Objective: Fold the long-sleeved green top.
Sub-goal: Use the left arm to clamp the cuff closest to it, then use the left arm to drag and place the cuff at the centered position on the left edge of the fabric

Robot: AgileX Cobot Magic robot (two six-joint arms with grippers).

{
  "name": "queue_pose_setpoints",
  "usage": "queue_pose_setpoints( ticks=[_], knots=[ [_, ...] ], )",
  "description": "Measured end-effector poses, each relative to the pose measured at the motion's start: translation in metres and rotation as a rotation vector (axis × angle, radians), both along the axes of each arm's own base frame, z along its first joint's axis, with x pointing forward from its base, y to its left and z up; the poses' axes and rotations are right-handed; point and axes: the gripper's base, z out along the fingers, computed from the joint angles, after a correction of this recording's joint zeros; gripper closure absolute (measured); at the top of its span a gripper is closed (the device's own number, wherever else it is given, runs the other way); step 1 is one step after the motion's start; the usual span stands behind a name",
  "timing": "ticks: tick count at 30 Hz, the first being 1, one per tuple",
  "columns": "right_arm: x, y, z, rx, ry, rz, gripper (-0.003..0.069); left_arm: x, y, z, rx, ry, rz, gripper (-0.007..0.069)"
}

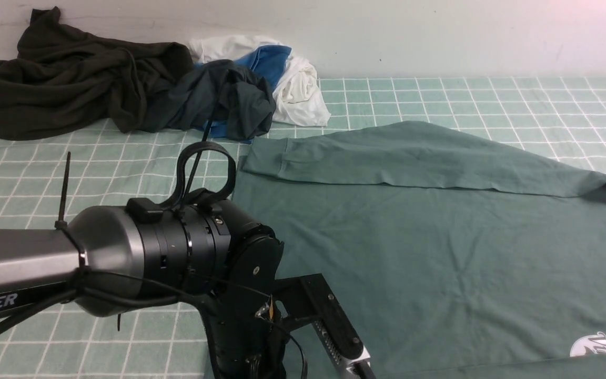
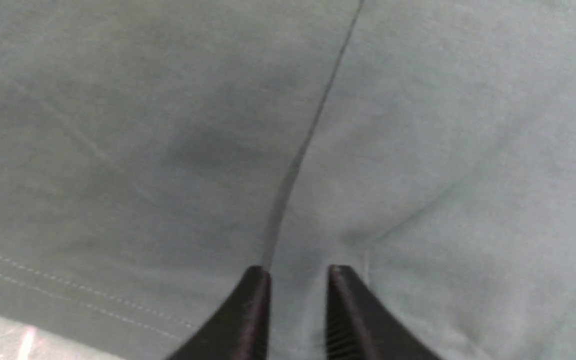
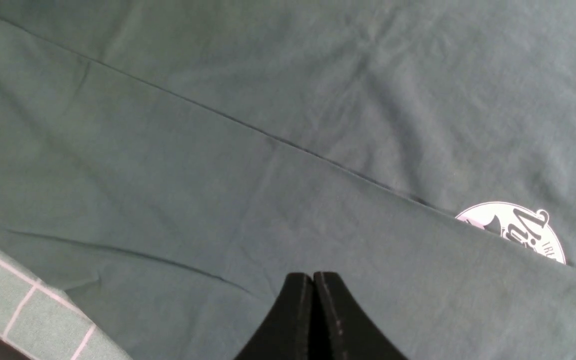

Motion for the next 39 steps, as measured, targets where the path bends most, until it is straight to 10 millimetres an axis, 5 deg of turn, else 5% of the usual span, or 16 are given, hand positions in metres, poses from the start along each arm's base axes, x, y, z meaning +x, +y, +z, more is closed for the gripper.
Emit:
queue_pose_setpoints(
  ticks=[6,9,13,14,15,20,29,39],
  knots=[
    [0.000,0.000,0.000,0.001,-0.002,0.000,0.0673,0.002,-0.004,-0.023,0.037,0.072,0.019,0.0165],
    [0.000,0.000,0.000,0.001,-0.002,0.000,0.0673,0.002,-0.006,-0.023,0.034,0.079,0.029,0.0167],
    [0.000,0.000,0.000,0.001,-0.002,0.000,0.0673,-0.002,-0.009,-0.021,0.023,0.083,0.024,0.0363],
    [0.000,0.000,0.000,0.000,-0.001,0.000,0.0673,-0.004,-0.010,-0.020,0.020,0.095,0.028,0.0498],
    [0.000,0.000,0.000,0.000,-0.001,0.000,0.0673,-0.005,-0.010,-0.019,0.021,0.100,0.027,0.0542],
    [0.000,0.000,0.000,-0.005,-0.002,-0.001,0.0673,-0.004,-0.006,-0.007,0.041,0.057,-0.006,0.0618],
    [0.002,-0.008,-0.001,-0.086,-0.018,-0.029,0.0673,0.066,-0.022,0.048,0.020,-0.195,0.006,0.0613],
    [0.005,-0.020,-0.001,-0.163,-0.034,-0.166,0.0673,0.142,-0.032,0.043,0.064,-0.141,0.049,0.0603]
  ],
)
